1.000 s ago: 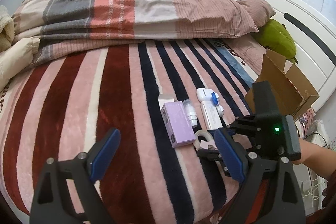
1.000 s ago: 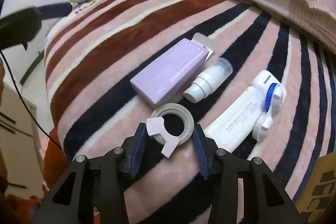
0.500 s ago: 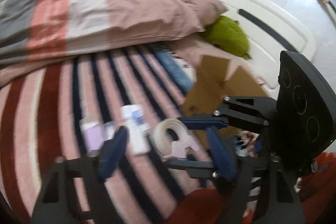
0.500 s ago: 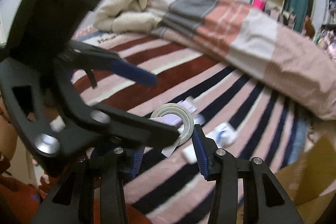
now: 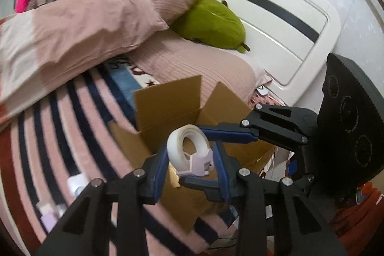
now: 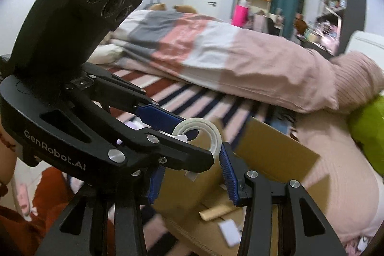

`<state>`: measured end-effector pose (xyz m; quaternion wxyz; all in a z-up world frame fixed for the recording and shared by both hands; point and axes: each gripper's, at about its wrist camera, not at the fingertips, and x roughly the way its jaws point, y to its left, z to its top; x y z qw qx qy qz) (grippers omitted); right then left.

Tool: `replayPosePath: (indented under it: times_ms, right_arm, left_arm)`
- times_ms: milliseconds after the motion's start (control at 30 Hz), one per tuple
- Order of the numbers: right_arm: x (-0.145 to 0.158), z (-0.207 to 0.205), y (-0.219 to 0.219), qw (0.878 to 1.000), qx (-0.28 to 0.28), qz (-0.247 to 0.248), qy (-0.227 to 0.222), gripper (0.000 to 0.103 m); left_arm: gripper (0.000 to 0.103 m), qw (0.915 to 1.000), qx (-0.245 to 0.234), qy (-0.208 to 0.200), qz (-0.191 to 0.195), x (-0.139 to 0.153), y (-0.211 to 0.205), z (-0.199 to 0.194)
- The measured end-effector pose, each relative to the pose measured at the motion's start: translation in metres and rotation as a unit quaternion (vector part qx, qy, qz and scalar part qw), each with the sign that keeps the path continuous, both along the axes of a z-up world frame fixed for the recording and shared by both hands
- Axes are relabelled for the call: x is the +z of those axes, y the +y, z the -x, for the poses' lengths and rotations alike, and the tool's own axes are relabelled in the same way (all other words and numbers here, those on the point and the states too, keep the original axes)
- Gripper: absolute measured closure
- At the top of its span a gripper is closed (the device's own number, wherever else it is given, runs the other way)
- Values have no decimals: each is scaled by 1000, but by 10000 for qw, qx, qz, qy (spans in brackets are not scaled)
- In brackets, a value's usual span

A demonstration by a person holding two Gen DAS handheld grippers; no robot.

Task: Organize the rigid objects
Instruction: 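Carry the tape roll into the box and open the right gripper, then move the right gripper back and grasp the lavender box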

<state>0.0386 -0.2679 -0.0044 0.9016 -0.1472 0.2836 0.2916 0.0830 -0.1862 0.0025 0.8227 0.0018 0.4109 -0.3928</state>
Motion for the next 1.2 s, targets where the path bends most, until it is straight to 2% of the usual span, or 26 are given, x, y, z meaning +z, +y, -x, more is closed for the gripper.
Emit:
replayPosePath:
  times_ms: [133, 200, 267, 300, 333, 367, 433, 500, 633, 833, 967, 1033, 1200]
  right_arm:
    - [-4, -9, -24, 9994, -268, 108, 179, 64]
    - [-7, -14, -32, 9988, -360, 105, 316, 63]
    - [-10, -19, -38, 9976, -368, 144, 568, 63]
    - [-12, -22, -40, 9970, -336, 134, 681, 62]
    - [-14, -23, -43, 9967, -376, 100, 715, 52]
    - [-15, -23, -46, 9964, -424, 89, 730, 41]
    - [-16, -22, -51, 9958, -480, 43, 775, 35]
    - [-16, -22, -54, 9951, -494, -25, 852, 34]
    - [-14, -18, -55, 9952, -539, -64, 814, 24]
    - [-10, -14, -47, 9938, -702, -17, 858, 22]
    - [-4, -6, -31, 9944, -721, 117, 761, 14]
    - [0, -2, -19, 9948, -717, 206, 687, 14]
    - [13, 10, 23, 9980, -431, 333, 327, 8]
  left_arm:
    - [69, 9997, -170, 173, -43, -7, -23, -14]
    - [67, 9997, -159, 117, -151, -8, -31, -17]
    - [48, 9996, -97, -8, -259, -7, -35, -17]
    - [32, 9996, -64, -77, -255, -6, -35, -16]
    - [27, 9995, -28, -178, -264, -4, -34, -14]
    - [27, 9993, -4, -230, -302, -3, -33, -14]
    - [25, 9988, 53, -304, -370, -1, -32, -12]
    - [22, 9987, 81, -337, -380, 0, -30, -10]
    - [22, 9978, 146, -458, -450, 4, -25, -2]
    - [21, 9975, 267, -525, -396, 10, -5, 9]
    - [21, 9966, 443, -627, -286, 18, 24, 18]
    - [21, 9957, 577, -682, -241, 22, 42, 22]
    - [20, 9896, 1185, -783, -209, 25, 107, 33]
